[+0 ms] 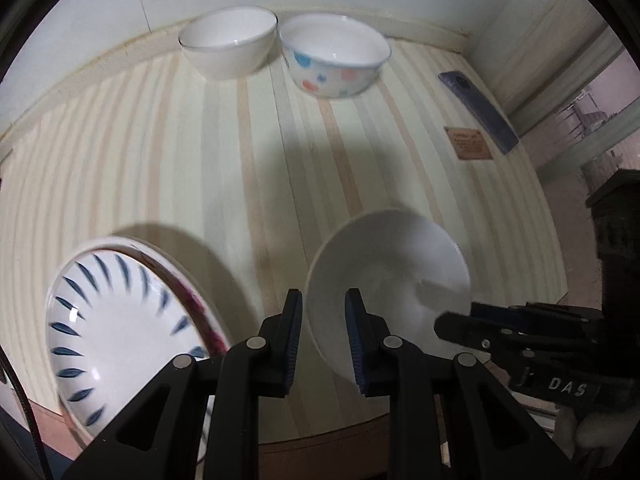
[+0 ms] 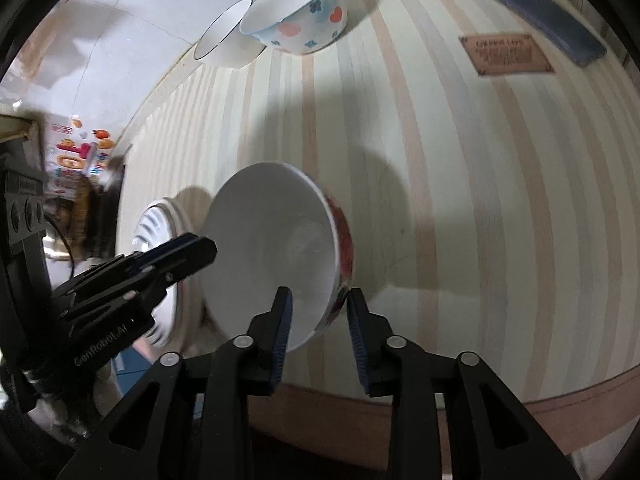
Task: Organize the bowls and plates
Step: 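Carry the floral bowl with both tools toward the blue-dot bowl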
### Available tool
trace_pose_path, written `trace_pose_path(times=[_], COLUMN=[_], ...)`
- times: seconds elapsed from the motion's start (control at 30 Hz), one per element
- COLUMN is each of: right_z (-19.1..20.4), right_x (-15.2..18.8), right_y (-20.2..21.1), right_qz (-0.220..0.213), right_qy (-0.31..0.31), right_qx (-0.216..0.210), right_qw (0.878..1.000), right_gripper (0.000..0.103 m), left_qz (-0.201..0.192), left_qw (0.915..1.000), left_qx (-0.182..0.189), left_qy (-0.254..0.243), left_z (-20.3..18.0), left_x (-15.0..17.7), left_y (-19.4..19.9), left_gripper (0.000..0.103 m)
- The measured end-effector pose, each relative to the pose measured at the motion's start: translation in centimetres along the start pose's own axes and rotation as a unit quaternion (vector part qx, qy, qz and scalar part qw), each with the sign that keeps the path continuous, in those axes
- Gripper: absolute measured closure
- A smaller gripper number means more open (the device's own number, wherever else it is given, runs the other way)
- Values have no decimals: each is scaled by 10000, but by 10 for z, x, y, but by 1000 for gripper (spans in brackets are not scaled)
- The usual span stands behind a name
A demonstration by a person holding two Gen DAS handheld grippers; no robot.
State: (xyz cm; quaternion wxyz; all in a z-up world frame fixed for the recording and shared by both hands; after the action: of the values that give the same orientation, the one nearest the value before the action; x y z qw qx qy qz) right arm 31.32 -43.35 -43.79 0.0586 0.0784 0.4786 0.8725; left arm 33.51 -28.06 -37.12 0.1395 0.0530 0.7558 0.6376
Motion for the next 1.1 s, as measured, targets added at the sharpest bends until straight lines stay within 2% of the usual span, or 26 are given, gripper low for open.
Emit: trace_pose_path(times=[0.13,0.2,0.3,0.47,0.53,0.67,0.8,1.1], right_z=[-2,-3,-2,-7,-10,-14,-20,-28], right_x=[-6,-22,-62,-145,-179,-223,-244,-254], right_y=[24,43,65,74,67,50,30,14], right_qz=[34,-124,-515,-1141,-1238,-1261,-1111,-894], right_qy=[-31,-95,-86,-178,-339,-476,-575,-647], right_qx=[-278,-436,-616,-471,-559,-464,-387,-336], right_qw=[9996,9989,9967,9922,9901,9898,9914,9933], right_gripper=[55,52,50,50,50,50,50,51], left_qz=[-342,-515,-683,-546,-565,-436,-317,-140], left_qw=[9994,9987,9976,9951,9934,9916,9912,9917], left_qx=[9,56,-3,412,496,598,610,677], left_qy=[-53,-6,131,716,868,1062,1130,1087], left_z=[2,4,15,38,45,53,55,49], left_x=[-19,-40,-76,-138,-161,-191,-204,-215], left_y=[31,40,33,2,-7,-26,-41,-58], left_gripper=[80,70,70,70,70,70,70,70])
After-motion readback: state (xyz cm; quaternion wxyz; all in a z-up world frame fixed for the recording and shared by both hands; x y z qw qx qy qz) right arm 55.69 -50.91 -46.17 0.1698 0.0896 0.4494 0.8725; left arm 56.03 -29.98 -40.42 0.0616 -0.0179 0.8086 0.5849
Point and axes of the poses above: each gripper's, at about its wrist camera, not at the fingertips, and y roughly against the way its jaws point, z to its left, x to its underside, the point moved 4 cm from there along -y, roughly the way its jaws point, and after that the axes turned 6 degrees about z, right-handed, at the moved point
